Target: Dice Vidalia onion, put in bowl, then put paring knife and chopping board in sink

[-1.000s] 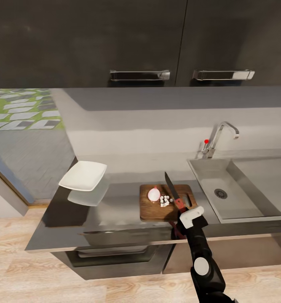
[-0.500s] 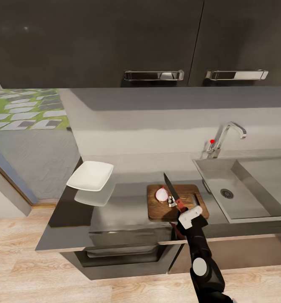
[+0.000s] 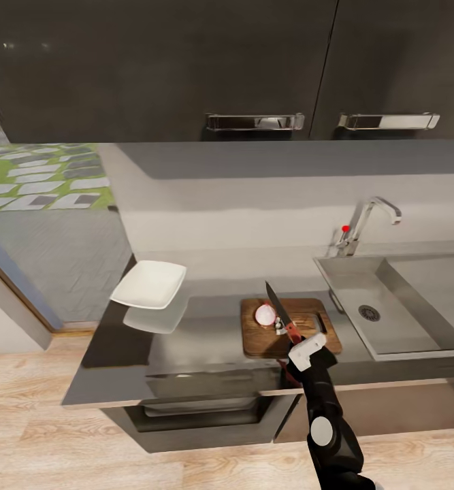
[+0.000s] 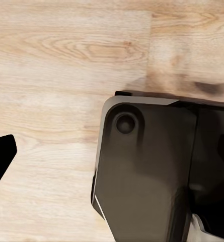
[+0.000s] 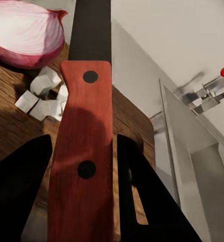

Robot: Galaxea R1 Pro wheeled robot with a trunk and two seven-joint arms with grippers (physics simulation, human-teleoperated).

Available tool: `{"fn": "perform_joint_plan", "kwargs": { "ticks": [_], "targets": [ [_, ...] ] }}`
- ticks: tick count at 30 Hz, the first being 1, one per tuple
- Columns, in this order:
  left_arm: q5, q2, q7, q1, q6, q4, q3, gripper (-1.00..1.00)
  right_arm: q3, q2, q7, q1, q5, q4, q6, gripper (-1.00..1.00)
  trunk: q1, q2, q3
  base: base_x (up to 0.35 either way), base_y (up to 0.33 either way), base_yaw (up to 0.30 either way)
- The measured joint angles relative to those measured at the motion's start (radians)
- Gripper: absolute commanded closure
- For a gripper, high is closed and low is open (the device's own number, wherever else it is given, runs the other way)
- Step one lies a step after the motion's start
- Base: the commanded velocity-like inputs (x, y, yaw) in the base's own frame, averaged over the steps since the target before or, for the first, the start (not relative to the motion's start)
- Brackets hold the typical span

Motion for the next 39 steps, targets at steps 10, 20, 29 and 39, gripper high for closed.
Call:
{"fn": "perform_joint_plan", "kwargs": {
  "ticks": [10,20,29,39],
  "targets": [
    [-0.001,0.0,0.0,0.0,0.0,0.0,0.0,-1.0,0.0,0.0,0.0,0.0,0.0,0.0,0.001,1.0,0.0,0.0,-0.001,0.0,0.019,0.0],
    [-0.001,0.0,0.0,0.0,0.0,0.0,0.0,-1.0,0.0,0.0,0.001,0.0,0.0,0.0,0.001,1.0,0.0,0.0,-0.015,0.0,0.0,0.0],
    [-0.001,-0.001,-0.001,0.0,0.0,0.0,-0.002,-1.0,0.0,0.0,0.001,0.0,0.0,0.0,0.003,1.0,0.0,0.0,-0.03,0.0,-0.047,0.0],
    [-0.001,-0.001,0.0,0.0,0.0,0.0,-0.002,-1.0,0.0,0.0,0.001,0.0,0.001,0.0,0.003,1.0,0.0,0.0,-0.046,0.0,-0.002,0.0]
  ]
}}
